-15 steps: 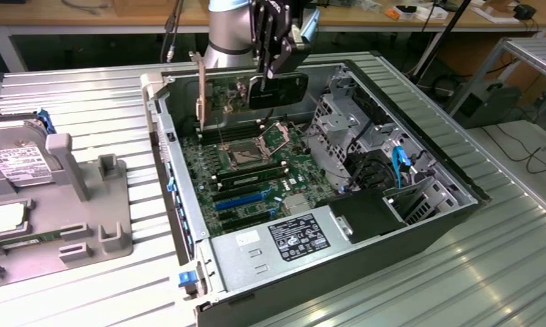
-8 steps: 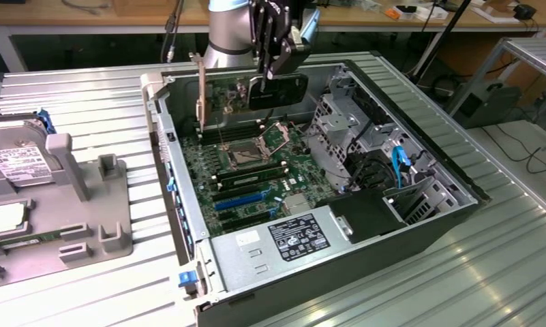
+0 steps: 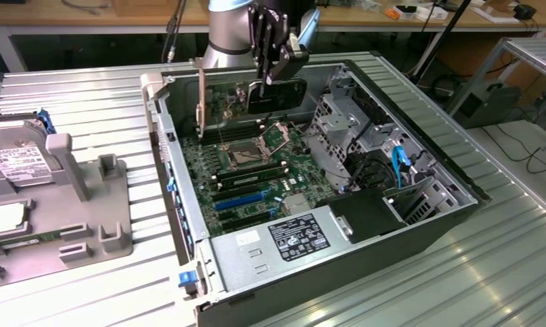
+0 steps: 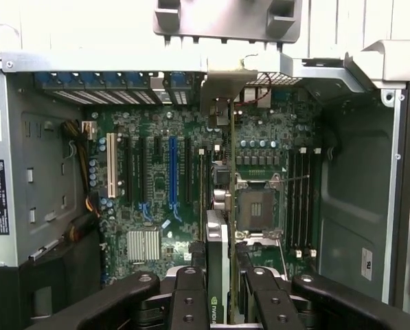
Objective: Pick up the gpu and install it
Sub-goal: 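Insert the gpu into the slot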
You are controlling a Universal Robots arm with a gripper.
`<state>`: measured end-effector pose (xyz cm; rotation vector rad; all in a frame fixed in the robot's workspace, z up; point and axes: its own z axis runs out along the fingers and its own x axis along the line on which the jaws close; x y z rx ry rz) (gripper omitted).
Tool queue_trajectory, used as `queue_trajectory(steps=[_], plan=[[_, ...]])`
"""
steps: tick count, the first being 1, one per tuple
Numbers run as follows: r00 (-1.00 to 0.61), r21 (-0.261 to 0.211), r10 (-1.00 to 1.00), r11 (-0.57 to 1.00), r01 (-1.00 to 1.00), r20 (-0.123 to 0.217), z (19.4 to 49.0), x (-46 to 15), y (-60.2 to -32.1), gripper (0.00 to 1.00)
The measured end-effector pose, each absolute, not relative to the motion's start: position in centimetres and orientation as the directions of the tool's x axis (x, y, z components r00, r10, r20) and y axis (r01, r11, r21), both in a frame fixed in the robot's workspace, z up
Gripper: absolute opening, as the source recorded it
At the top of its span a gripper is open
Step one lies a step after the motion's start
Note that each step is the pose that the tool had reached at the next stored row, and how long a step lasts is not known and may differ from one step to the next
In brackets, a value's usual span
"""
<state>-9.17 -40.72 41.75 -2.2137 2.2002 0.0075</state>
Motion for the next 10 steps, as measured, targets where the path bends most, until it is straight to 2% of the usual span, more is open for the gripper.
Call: queue_trajectory(steps=[10], plan=[[0.006,-0.011,-1.0,-0.006,-1.0,-0.018,41.15,-9.17,-40.72,0.27]])
